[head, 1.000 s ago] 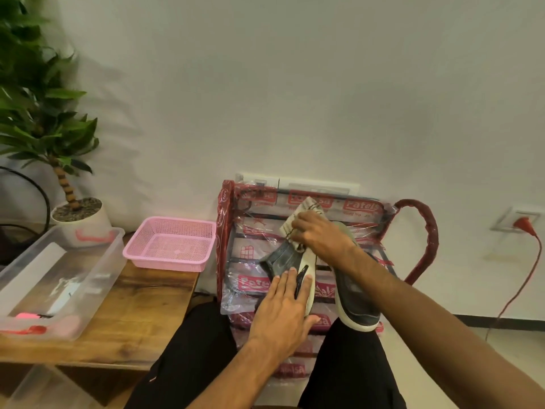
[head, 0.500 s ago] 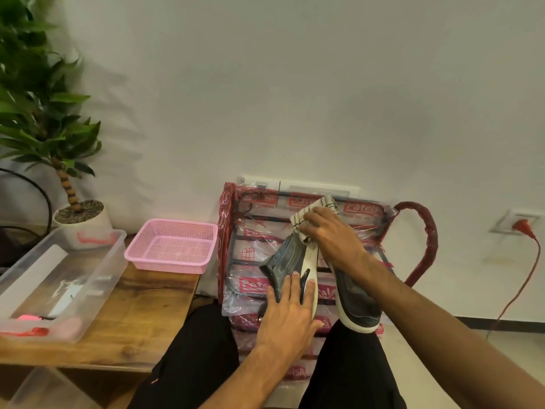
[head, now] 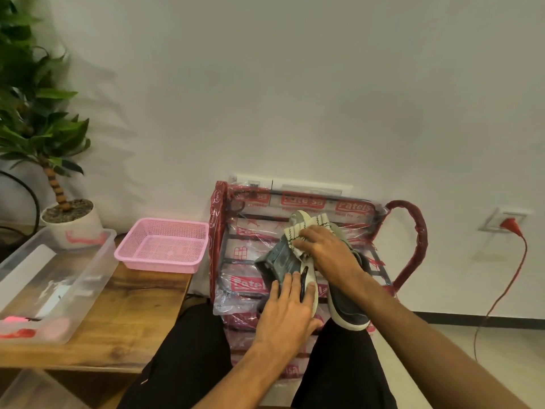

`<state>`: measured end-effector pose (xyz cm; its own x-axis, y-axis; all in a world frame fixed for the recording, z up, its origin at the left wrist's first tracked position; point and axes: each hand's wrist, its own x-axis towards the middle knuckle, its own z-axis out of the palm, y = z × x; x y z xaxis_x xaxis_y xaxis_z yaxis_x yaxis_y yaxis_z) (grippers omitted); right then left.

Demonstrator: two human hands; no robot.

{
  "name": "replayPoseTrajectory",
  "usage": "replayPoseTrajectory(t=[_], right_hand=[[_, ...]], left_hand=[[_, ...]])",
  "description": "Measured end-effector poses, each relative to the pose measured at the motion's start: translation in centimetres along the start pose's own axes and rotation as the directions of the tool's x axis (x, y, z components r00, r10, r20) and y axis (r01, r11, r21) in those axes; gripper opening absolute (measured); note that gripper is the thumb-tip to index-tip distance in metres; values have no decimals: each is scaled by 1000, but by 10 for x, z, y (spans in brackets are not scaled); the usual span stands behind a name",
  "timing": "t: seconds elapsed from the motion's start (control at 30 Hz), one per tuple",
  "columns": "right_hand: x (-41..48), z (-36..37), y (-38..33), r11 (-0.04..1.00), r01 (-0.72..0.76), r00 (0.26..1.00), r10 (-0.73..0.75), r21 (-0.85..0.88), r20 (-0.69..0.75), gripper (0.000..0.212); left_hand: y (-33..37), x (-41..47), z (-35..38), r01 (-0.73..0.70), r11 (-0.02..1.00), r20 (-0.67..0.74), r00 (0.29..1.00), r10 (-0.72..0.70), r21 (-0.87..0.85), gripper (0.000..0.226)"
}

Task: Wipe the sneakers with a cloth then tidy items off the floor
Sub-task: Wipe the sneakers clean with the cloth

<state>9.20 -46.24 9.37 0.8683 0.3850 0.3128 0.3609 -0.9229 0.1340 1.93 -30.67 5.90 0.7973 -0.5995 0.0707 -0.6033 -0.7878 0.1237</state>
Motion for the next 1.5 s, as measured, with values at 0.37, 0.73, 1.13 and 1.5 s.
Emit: replayPoseTrajectory(t=[0.37, 0.73, 1.13, 1.5], right_hand=[[14, 3, -1, 995, 56, 998, -52, -86, 42, 34], [12, -6, 7, 976, 112, 988, -89, -186, 126, 35], [0, -8, 17, 987, 24, 993, -6, -157, 114, 37], [-15, -8, 2, 923, -246, 969, 232, 295, 81, 55]], left_hand=[[9, 8, 3, -42, 997, -52, 998, 45, 58, 72], [15, 13, 5, -38, 998, -26, 999, 40, 57, 71], [24, 18, 8, -68, 994, 4, 998, 68, 85, 69], [10, 12, -9, 13, 988, -188, 981, -42, -152, 50]])
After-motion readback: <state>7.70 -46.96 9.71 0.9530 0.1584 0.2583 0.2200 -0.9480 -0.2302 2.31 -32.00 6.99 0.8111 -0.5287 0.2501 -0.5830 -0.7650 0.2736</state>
